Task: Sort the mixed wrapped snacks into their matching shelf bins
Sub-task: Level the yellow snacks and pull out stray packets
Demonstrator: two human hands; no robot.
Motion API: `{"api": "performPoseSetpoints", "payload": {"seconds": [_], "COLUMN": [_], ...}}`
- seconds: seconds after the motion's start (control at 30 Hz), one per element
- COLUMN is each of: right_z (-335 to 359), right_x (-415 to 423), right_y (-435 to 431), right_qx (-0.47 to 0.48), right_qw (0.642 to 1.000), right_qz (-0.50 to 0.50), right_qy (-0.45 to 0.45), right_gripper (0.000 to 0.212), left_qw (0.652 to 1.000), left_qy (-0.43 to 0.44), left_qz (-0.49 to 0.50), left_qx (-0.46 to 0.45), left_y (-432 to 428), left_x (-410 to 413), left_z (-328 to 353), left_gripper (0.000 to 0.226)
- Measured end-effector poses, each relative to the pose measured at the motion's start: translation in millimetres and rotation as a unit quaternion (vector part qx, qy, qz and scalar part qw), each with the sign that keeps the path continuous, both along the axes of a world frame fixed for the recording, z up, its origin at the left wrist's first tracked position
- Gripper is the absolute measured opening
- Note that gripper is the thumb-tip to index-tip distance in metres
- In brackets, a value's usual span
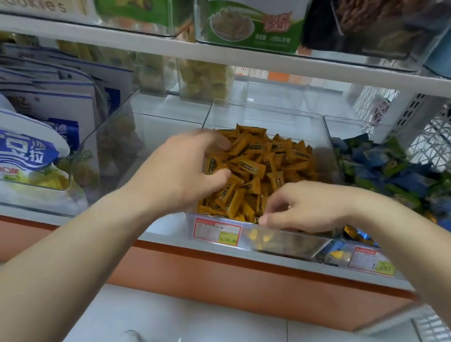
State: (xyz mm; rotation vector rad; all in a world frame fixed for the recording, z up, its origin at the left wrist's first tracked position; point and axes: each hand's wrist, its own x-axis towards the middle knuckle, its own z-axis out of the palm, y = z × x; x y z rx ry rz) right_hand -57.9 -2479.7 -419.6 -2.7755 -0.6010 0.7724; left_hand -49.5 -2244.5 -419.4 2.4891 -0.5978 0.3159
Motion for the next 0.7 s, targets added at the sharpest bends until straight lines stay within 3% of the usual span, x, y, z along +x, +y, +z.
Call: {"api": "performPoseSetpoints", "payload": {"seconds": [0.13, 0.27, 0.37, 0.53, 0.6, 0.7], "right_z": [-8.6, -12.5, -22.1, -24.9, -28.5, -36.4], "right_x": [-6.1, 1.1, 9.5, 15.1, 17.5, 19.6], "right_y": [-4.4, -8.8, -1.8, -1.0, 0.8, 8.6], "right_qx": [-0.04, 0.015, 0.001, 0.058, 0.015, -0.054], "right_qw": [0.998, 0.994, 0.994, 0.987, 0.989, 0.99], "right_qz": [-0.01, -0.083, -0.096, -0.147, -0.147, -0.134], "right_qy": [0.053, 0.064, 0.055, -0.011, -0.025, 0.006], "right_gripper": [0.038, 0.041, 0.047, 0.033, 0.033, 0.05], "left_qw": [0.992, 0.979, 0.969, 0.959, 0.949, 0.941], "left_qy": [0.092, 0.16, 0.206, 0.257, 0.292, 0.321], "left_qz": [-0.061, -0.038, -0.036, -0.01, 0.0, -0.007], "left_qx": [0.055, 0.118, 0.132, 0.117, 0.116, 0.111], "left_y": [-27.9, -36.3, -48.6, -56.6, -55.8, -58.5], "left_x": [-5.4, 3.3, 5.0, 14.4, 19.0, 22.8], "left_z": [-14.4, -29.6, -37.1, -42.0, -42.2, -44.2], "left_gripper": [0.027, 0.033, 0.036, 0.047, 0.059, 0.063]}}
